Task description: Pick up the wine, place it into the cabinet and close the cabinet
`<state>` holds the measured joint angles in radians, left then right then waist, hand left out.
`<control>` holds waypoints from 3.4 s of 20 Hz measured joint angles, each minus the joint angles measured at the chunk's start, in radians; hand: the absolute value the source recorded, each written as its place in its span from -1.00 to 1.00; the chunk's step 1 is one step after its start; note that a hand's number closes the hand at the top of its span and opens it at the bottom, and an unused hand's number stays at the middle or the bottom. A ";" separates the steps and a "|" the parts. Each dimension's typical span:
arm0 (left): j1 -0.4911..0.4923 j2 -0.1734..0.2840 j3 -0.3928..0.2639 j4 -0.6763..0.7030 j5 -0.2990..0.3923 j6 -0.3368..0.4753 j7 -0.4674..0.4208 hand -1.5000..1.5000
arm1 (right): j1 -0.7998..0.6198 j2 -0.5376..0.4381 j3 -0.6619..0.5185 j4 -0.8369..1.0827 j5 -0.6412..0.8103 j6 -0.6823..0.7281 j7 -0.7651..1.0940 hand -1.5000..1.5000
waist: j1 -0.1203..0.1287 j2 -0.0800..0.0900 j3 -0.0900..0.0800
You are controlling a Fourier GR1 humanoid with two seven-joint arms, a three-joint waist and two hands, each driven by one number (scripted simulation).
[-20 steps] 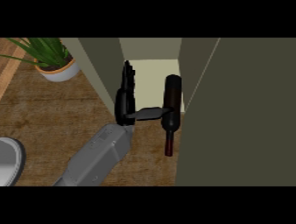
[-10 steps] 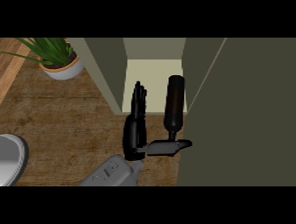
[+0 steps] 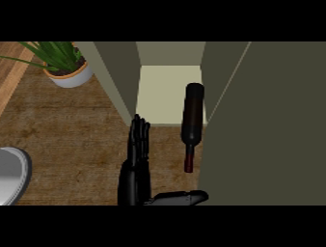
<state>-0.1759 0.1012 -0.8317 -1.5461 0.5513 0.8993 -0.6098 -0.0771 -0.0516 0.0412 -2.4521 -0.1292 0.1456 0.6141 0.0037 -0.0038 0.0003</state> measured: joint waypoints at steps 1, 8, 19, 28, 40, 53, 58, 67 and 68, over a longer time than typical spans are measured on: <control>0.020 0.011 0.000 -0.030 -0.010 0.003 0.003 -1.00 | -0.016 0.002 0.009 0.000 0.001 -0.009 0.013 -1.00 | 0.000 0.000 0.000; 0.130 0.146 -0.026 -0.266 -0.050 -0.004 0.059 -1.00 | 0.030 0.008 0.041 -0.005 -0.012 0.023 0.019 1.00 | -0.001 0.000 0.000; 0.288 0.342 0.004 -0.441 -0.040 -0.165 0.044 -1.00 | 0.086 -0.023 0.057 0.018 -0.044 0.140 -0.006 1.00 | -0.004 0.001 0.000; 0.412 0.482 0.146 -0.544 0.035 -0.276 0.012 -1.00 | 0.163 0.034 0.203 0.025 -0.072 0.135 0.077 1.00 | -0.001 0.000 -0.001; 0.582 0.607 0.417 -0.599 0.201 -0.464 -0.036 -1.00 | 0.204 0.052 0.544 0.020 -0.058 0.126 0.128 1.00 | 0.001 -0.005 -0.002; 0.642 0.688 0.622 -0.556 0.318 -0.642 0.002 -1.00 | 0.112 0.005 0.749 0.023 0.154 -0.165 0.088 1.00 | 0.001 -0.006 -0.003; 0.640 0.694 0.665 -0.529 0.350 -0.693 0.020 -1.00 | 0.009 -0.018 0.806 0.049 0.229 -0.291 0.080 1.00 | 0.005 -0.006 -0.004; 0.595 0.684 0.700 -0.519 0.399 -0.743 0.072 -1.00 | -0.226 -0.120 0.856 0.083 0.244 -0.471 0.117 1.00 | 0.019 0.001 -0.004; 0.584 0.685 0.702 -0.524 0.407 -0.738 0.087 -1.00 | -0.250 -0.128 0.861 0.087 0.232 -0.489 0.120 1.00 | 0.020 0.002 -0.004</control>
<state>0.4083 0.7857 -0.1296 -2.0703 0.9583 0.1613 -0.5233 -0.3272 -0.1799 0.9021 -2.3649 0.1025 -0.3433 0.7346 0.0236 -0.0019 -0.0039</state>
